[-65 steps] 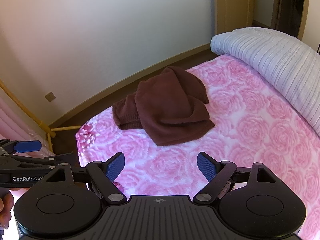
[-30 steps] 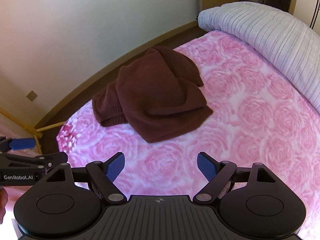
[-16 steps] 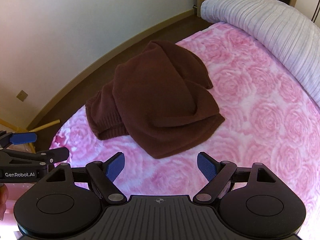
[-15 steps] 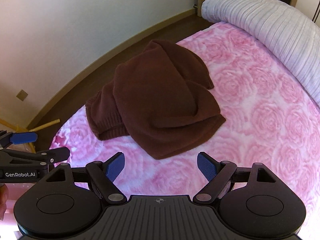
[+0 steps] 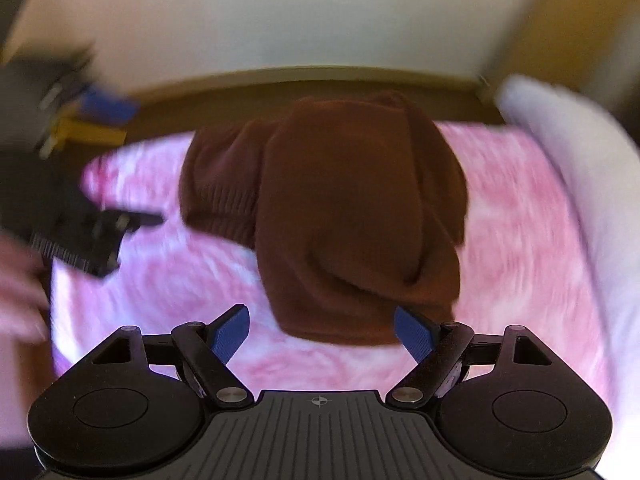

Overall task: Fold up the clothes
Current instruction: 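Close the left gripper on one vest edge while the right gripper grasps another edge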

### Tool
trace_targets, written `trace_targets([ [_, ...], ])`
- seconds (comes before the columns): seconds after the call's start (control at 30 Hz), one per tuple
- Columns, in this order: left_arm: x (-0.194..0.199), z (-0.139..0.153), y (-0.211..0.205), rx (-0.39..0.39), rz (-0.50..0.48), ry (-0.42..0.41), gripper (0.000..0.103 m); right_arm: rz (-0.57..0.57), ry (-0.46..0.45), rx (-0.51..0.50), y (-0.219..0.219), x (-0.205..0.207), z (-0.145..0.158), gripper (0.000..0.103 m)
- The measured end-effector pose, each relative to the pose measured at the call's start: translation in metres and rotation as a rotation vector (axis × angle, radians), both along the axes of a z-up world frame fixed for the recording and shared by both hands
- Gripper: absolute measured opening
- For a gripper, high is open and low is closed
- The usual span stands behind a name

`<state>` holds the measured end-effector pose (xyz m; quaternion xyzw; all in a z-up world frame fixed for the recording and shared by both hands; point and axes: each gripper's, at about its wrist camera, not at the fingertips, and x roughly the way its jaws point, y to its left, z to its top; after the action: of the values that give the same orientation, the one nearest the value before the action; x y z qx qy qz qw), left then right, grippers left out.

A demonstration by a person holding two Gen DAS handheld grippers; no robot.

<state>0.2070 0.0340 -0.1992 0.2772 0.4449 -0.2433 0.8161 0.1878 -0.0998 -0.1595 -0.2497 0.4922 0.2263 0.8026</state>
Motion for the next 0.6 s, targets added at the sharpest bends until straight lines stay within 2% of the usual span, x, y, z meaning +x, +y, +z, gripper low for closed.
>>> trace_targets([
  [0.1,0.009,-0.040,-0.004,0.038,-0.119,0.006,0.090,0.104,-0.028,-0.070,0.010,0.003,-0.035,0.085],
  [0.17,0.013,-0.059,-0.006,0.063,-0.188,-0.001,0.080,0.136,-0.038,-0.085,0.014,0.010,-0.055,0.087],
  [0.23,0.015,-0.068,-0.005,0.058,-0.244,-0.014,0.079,0.162,-0.072,-0.105,0.019,0.019,-0.073,0.087],
  [0.3,0.016,-0.071,-0.002,0.031,-0.292,-0.017,0.074,0.187,-0.095,-0.133,0.023,0.028,-0.090,0.087],
  [0.37,0.020,-0.069,0.001,-0.015,-0.309,0.033,0.043,0.210,-0.091,-0.148,0.023,0.039,-0.101,0.087],
  [0.4,0.022,-0.067,0.001,-0.022,-0.305,0.043,0.037,0.211,-0.082,-0.139,0.022,0.044,-0.104,0.086],
  [0.43,0.023,-0.064,0.001,-0.017,-0.299,0.041,0.019,0.212,-0.065,-0.120,0.020,0.048,-0.106,0.069],
  [0.47,0.026,-0.060,0.001,-0.018,-0.285,0.040,0.011,0.214,-0.046,-0.099,0.018,0.053,-0.107,0.047],
  [0.5,0.029,-0.056,0.002,-0.021,-0.269,0.040,0.010,0.224,-0.036,-0.092,0.017,0.055,-0.106,0.034],
  [0.53,0.032,-0.051,0.001,-0.026,-0.256,0.037,0.007,0.227,-0.045,-0.101,0.016,0.055,-0.102,0.015],
  [0.6,0.029,-0.035,0.000,-0.028,-0.256,-0.008,0.006,0.173,-0.066,-0.071,0.003,0.057,-0.085,0.011],
])
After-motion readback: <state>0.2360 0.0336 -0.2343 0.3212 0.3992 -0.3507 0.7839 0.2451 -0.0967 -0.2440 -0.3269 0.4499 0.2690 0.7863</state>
